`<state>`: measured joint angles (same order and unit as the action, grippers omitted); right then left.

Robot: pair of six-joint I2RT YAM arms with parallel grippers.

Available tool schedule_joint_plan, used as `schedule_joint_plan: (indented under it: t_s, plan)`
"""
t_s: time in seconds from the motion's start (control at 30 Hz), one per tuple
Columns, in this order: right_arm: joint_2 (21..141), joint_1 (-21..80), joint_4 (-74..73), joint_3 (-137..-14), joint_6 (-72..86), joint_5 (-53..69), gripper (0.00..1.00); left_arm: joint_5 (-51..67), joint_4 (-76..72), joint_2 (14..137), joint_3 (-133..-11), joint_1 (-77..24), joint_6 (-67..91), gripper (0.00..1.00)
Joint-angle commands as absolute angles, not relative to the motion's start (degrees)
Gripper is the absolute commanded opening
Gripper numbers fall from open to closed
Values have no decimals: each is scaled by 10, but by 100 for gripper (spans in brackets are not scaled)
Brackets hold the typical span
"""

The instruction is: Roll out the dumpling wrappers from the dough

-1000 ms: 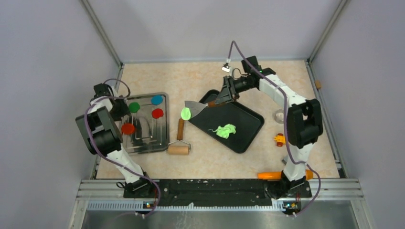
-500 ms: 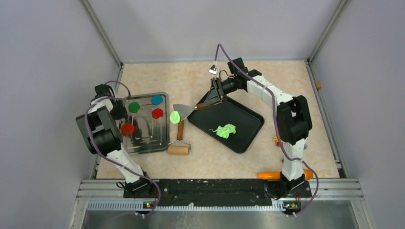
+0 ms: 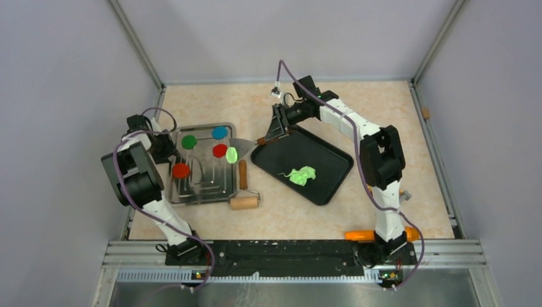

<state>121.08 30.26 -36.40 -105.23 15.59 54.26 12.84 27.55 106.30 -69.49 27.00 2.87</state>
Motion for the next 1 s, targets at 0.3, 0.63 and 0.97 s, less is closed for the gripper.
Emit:
schedule_joint_plan:
  t_s: [0.3,0.63,0.97]
  plan:
    - [1284,361,-361,-1119,191,595,0,244,270,1039,-645,246,83,53]
    - [1334,394,-442,-1176,148,437,0,252,267,1028,-641,245,97,54]
    - [1353,401,-520,-1282,41,267,0,279,257,1029,-642,245,118,54]
